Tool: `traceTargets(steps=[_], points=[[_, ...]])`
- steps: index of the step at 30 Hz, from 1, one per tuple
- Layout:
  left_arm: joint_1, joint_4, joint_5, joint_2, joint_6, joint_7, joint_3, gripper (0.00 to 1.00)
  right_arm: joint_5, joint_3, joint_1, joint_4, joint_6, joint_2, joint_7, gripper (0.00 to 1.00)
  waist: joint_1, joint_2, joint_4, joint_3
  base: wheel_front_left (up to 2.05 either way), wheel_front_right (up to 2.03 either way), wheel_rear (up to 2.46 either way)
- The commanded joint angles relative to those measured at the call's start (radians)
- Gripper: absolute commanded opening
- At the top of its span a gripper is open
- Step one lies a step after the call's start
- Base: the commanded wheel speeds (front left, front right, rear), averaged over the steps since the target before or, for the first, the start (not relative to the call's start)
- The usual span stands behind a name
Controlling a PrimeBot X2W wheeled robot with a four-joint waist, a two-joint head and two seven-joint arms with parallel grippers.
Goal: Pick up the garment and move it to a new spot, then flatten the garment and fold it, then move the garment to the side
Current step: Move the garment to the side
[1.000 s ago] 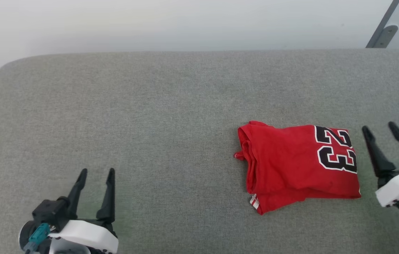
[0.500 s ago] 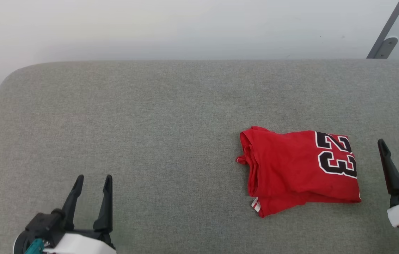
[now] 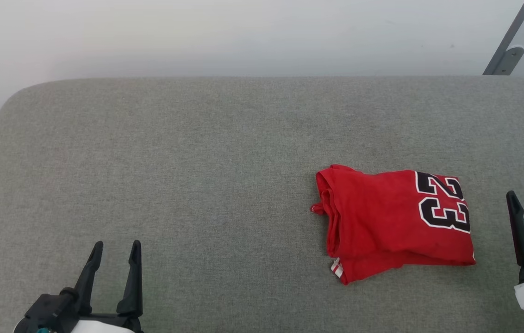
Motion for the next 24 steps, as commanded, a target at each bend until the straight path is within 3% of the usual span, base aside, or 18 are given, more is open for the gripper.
traceTargets(steps=[1,9,14,17,24], points=[[-0.006,-0.005,0.007,-0.003,0.003,-0.005,0.002,1.0,-0.007,-0.006,0.004,-0.01,0.0,0.005,0.005,1.0,0.0001,-0.0001,0.001,0.002,0.0,0.0,0.0],[-0.049,-0.015,0.015,-0.005,0.003,-0.005,-0.005,1.0,-0.01,0.023,-0.058,-0.017,0.0,-0.027,0.109,1.0,0.0001,-0.0001,0.002,0.045,0.0,0.0,0.0],[-0.098,-0.011,0.007,0.004,0.003,-0.005,-0.027,1.0,0.006,0.115,-0.146,0.008,0.0,-0.106,0.326,1.0,0.0001,-0.0001,-0.002,0.088,0.0,0.0,0.0],[-0.149,-0.006,0.014,0.01,0.003,-0.005,-0.045,1.0,0.101,0.249,-0.217,0.002,0.0,-0.202,0.545,1.0,0.0001,-0.0001,0.0,0.125,0.0,0.0,0.0],[-0.22,-0.003,0.018,0.012,0.003,-0.005,-0.083,1.0,0.251,0.31,-0.347,0.031,0.0,-0.286,0.765,1.0,0.0001,-0.0001,0.014,0.188,0.0,0.0,0.0]])
